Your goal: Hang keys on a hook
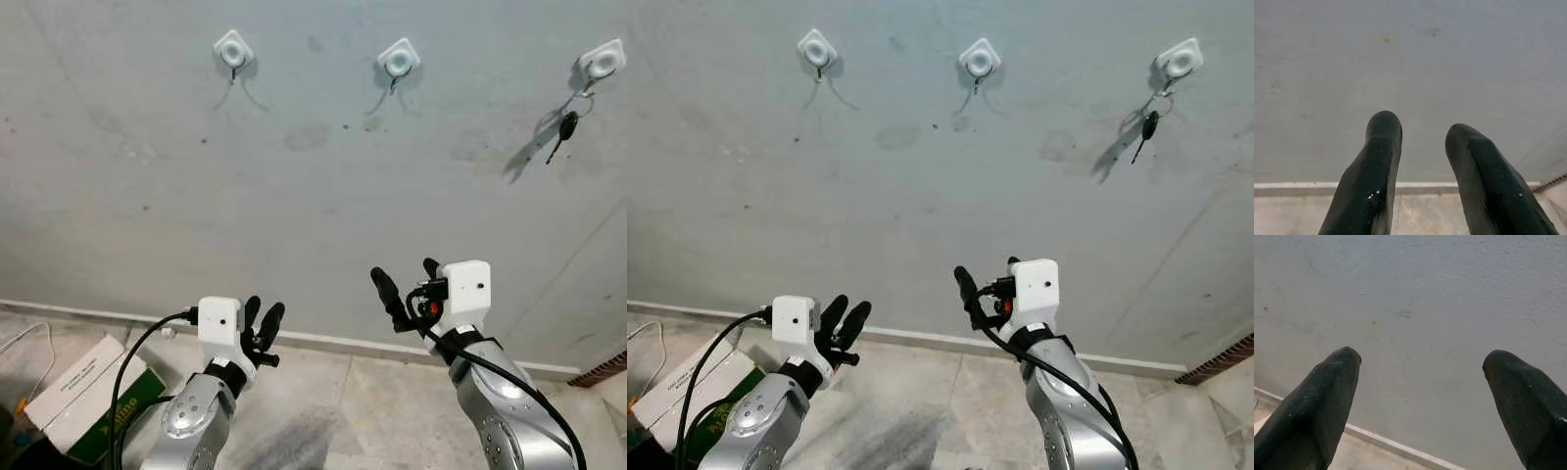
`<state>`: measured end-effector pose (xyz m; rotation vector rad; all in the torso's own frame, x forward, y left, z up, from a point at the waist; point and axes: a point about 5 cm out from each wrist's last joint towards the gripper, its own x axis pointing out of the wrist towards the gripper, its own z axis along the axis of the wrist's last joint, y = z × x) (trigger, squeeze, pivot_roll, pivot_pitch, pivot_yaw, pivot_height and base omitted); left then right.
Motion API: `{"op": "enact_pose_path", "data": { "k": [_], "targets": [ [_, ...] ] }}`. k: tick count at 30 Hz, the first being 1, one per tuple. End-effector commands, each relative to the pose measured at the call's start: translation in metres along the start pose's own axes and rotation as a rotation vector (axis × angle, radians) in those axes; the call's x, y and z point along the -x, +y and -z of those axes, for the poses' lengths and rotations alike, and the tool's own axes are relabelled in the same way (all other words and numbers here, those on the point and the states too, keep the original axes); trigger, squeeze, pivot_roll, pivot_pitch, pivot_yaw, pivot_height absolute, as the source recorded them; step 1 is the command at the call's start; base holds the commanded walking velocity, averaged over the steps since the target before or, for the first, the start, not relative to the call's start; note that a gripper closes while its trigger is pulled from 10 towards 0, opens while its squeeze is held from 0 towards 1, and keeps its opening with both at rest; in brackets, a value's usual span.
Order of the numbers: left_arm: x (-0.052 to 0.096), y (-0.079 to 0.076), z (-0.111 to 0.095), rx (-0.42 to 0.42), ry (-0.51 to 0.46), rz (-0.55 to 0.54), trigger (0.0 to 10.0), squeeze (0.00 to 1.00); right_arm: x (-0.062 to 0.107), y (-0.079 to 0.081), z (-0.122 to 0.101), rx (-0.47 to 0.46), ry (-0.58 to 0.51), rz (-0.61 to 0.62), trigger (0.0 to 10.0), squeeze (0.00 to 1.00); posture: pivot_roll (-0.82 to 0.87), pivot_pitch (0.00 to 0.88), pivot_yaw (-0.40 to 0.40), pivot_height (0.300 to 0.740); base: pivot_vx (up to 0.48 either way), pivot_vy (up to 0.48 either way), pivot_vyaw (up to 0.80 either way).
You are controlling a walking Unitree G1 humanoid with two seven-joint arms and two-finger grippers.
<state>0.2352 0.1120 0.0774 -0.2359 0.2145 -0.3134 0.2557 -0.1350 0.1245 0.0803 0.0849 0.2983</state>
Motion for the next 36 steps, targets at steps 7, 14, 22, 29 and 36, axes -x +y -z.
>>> {"op": "enact_pose_path", "data": {
  "k": [7, 14, 22, 29, 36],
  "targets": [
    [-0.0010, 0.0006, 0.0086, 0.012, 0.025, -0.018, 10.0, 0.00, 0.0001, 0.0036, 0.0075, -0.016, 0.024, 0.004, 10.0, 0.00, -0.13, 0.088, 0.066, 0.740, 0.000, 0.000, -0.75],
    [-0.0016, 0.0004, 0.0085, 0.007, 0.019, -0.021, 10.0, 0.00, 0.0019, -0.0012, 0.0086, -0.004, 0.031, 0.010, 10.0, 0.00, -0.13, 0.089, 0.063, 0.740, 0.000, 0.000, -0.74],
    [-0.0011, 0.0031, 0.0088, -0.001, 0.020, -0.036, 10.0, 0.00, 0.0051, -0.0027, 0.0112, -0.007, 0.032, 0.023, 10.0, 0.00, -0.13, 0.093, 0.064, 0.740, 0.000, 0.000, -0.62],
    [-0.0017, 0.0035, 0.0086, -0.007, 0.017, -0.032, 10.0, 0.00, 0.0039, -0.0021, 0.0093, -0.007, 0.021, 0.020, 10.0, 0.00, -0.13, 0.094, 0.066, 0.740, 0.000, 0.000, 0.00],
    [-0.0020, 0.0038, 0.0083, -0.009, 0.015, -0.039, 10.0, 0.00, 0.0048, -0.0027, 0.0106, -0.001, 0.027, 0.021, 10.0, 0.00, -0.13, 0.093, 0.065, 0.740, 0.000, 0.000, 0.00]
  ]
}}
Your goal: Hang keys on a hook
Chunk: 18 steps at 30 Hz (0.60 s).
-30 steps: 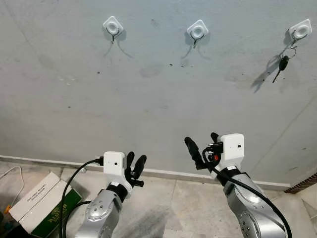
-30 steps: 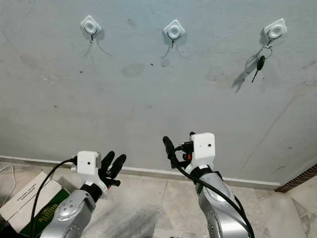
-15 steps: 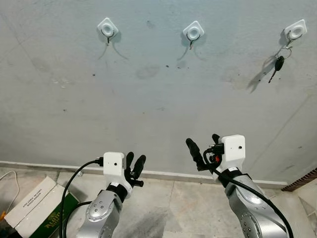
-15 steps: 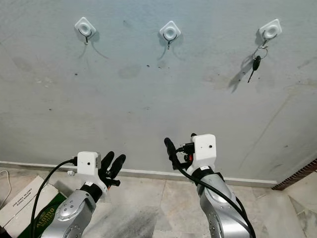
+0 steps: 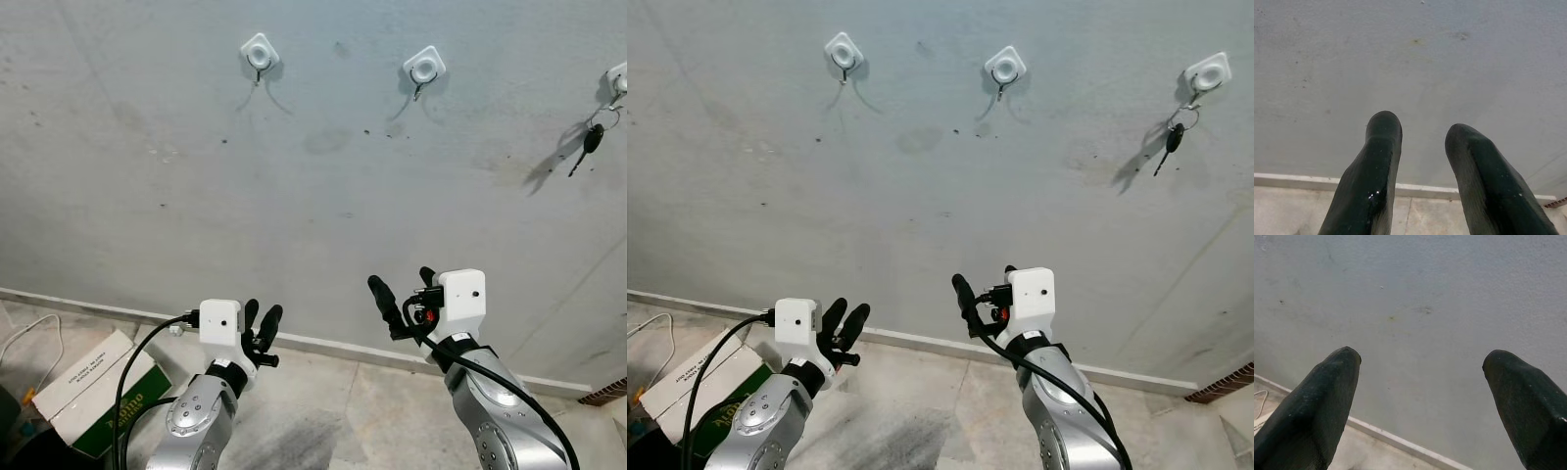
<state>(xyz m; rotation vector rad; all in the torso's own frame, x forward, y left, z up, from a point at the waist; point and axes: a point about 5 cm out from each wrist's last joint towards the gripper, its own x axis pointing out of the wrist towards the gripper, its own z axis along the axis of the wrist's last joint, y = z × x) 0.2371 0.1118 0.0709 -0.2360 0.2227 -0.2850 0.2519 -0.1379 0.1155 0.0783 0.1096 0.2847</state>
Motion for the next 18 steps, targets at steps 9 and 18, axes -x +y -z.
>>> {"op": "enact_pose_path", "data": {
  "k": [9, 18],
  "targets": [
    [0.0000, 0.0021, 0.0018, -0.016, 0.009, -0.014, 10.0, 0.00, -0.0002, -0.0004, 0.0005, 0.001, 0.000, 0.004, 10.0, 0.00, -0.13, 0.093, 0.065, 0.740, -0.108, 0.000, 0.00],
    [0.0000, 0.0025, 0.0018, -0.018, 0.009, -0.014, 10.0, 0.00, -0.0003, -0.0001, 0.0008, -0.001, 0.001, 0.004, 10.0, 0.00, -0.13, 0.093, 0.066, 0.740, -0.243, 0.000, 0.00]
  ]
}}
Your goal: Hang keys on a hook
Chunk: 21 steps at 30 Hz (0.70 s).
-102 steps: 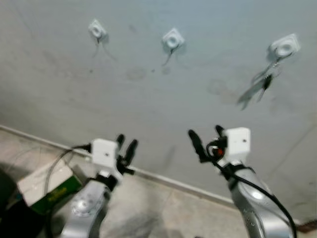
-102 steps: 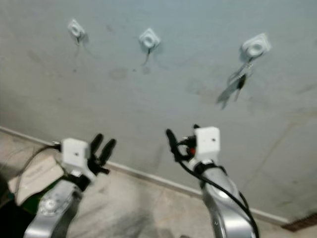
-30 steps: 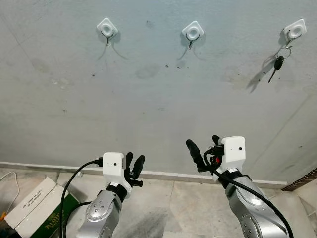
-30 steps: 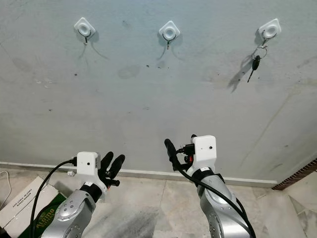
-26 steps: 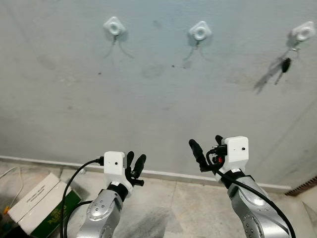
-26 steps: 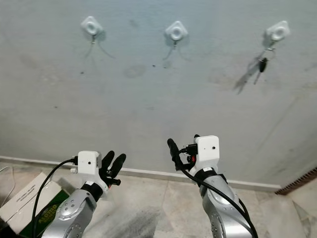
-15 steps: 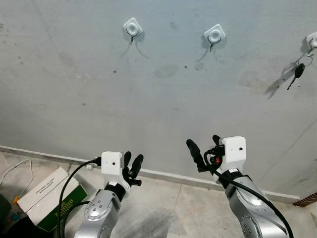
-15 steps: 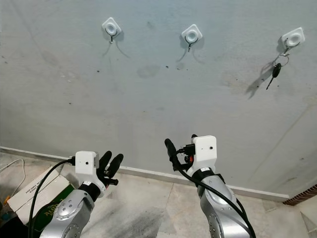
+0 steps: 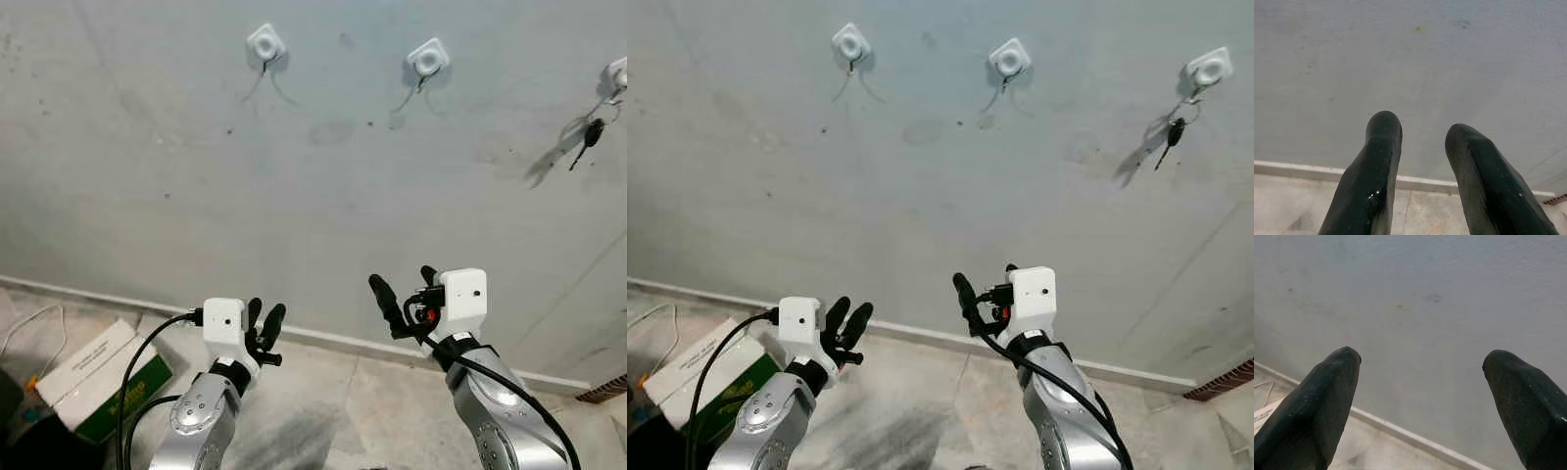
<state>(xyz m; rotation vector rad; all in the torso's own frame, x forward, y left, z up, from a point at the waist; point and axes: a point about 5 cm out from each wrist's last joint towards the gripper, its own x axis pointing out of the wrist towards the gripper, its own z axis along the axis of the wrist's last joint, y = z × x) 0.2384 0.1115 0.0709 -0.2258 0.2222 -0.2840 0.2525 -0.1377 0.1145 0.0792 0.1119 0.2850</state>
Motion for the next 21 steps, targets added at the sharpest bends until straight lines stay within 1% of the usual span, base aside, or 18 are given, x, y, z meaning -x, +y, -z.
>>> {"op": "enact_pose_path", "data": {
  "k": [1, 21],
  "targets": [
    [0.0013, 0.0024, 0.0021, -0.008, 0.009, -0.012, 10.0, 0.00, 0.0003, 0.0001, 0.0000, 0.000, -0.001, 0.004, 10.0, 0.00, -0.13, 0.093, 0.066, 0.740, -0.244, 0.000, 0.00],
    [0.0015, 0.0020, 0.0023, -0.008, 0.009, -0.012, 10.0, 0.00, -0.0004, 0.0000, 0.0000, 0.002, 0.000, 0.002, 10.0, 0.00, -0.12, 0.092, 0.063, 0.740, -0.243, 0.000, 0.00]
  ]
}}
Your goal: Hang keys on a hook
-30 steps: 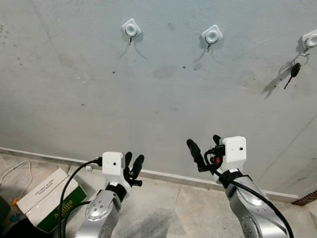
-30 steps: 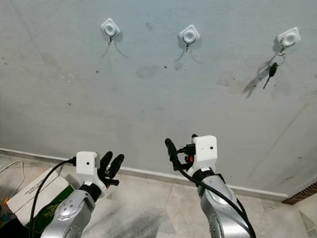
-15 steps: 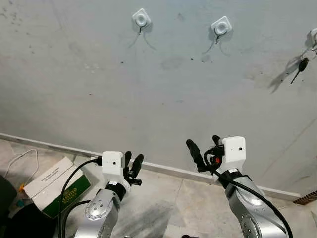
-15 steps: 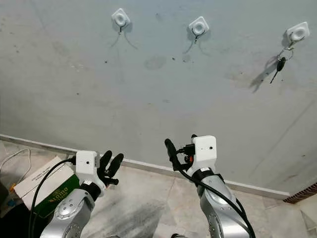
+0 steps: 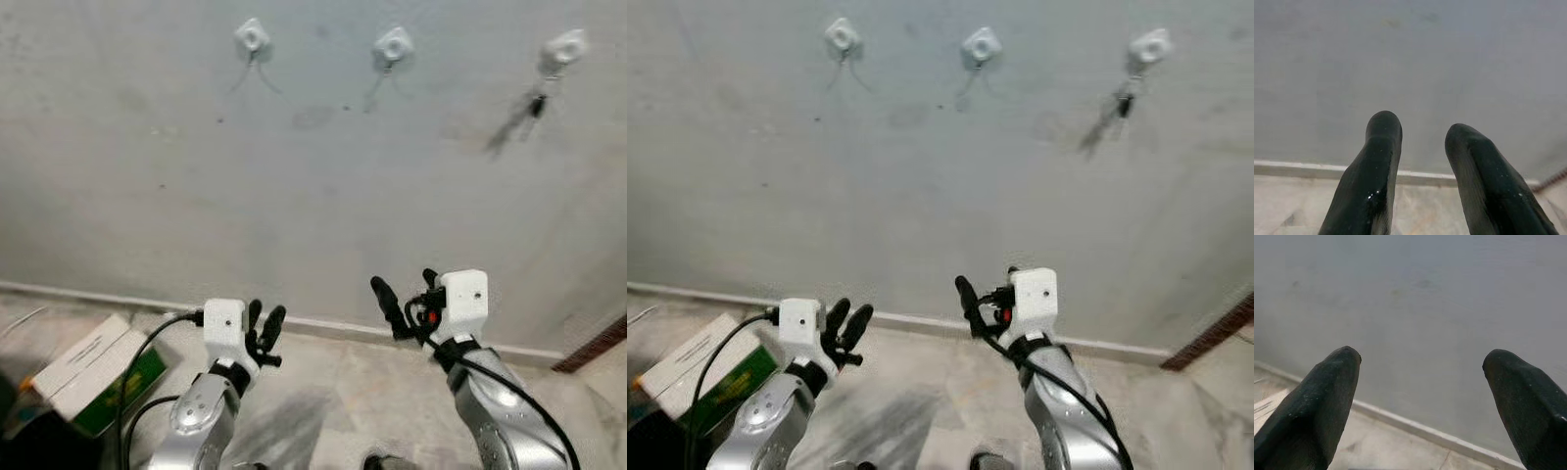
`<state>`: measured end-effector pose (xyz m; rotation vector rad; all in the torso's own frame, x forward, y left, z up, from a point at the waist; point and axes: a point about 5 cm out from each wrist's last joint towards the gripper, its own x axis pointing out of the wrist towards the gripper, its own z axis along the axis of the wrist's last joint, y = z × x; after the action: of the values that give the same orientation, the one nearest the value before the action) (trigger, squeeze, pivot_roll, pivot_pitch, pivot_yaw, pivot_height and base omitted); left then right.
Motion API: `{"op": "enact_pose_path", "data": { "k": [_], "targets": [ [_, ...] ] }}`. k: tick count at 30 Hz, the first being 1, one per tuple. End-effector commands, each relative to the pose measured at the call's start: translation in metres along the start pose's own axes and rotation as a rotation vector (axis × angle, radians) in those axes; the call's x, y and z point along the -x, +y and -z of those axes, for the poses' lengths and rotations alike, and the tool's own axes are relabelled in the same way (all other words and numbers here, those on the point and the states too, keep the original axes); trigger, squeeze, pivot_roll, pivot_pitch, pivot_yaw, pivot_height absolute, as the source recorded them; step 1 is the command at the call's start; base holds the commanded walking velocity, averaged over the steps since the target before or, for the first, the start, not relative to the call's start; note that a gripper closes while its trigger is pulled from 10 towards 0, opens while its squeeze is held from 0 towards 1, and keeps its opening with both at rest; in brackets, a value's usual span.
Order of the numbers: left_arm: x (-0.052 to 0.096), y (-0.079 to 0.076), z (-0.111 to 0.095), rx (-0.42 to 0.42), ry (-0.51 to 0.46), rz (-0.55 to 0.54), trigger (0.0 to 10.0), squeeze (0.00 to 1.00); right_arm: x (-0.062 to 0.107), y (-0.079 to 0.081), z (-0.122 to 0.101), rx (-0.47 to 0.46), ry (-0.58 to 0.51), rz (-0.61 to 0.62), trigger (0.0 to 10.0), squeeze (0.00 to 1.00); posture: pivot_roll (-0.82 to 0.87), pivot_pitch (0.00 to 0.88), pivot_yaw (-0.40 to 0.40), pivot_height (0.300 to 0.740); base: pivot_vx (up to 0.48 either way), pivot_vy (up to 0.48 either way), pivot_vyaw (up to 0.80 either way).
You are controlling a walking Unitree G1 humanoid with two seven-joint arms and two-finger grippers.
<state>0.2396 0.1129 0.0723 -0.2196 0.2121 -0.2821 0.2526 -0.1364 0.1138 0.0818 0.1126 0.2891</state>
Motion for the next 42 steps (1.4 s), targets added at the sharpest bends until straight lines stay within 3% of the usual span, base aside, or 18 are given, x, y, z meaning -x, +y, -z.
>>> {"op": "enact_pose_path", "data": {
  "k": [1, 42],
  "targets": [
    [0.0020, 0.0009, 0.0041, 0.000, 0.018, -0.011, 10.0, 0.00, 0.0000, -0.0012, -0.0008, 0.005, -0.001, 0.006, 10.0, 0.00, -0.12, 0.092, 0.063, 0.740, -0.244, 0.000, 0.00],
    [0.0018, 0.0043, 0.0010, -0.015, 0.020, 0.001, 10.0, 0.00, 0.0012, -0.0041, 0.0004, -0.001, 0.008, 0.016, 10.0, 0.00, -0.12, 0.091, 0.066, 0.740, -0.222, 0.000, 0.00]
  ]
}}
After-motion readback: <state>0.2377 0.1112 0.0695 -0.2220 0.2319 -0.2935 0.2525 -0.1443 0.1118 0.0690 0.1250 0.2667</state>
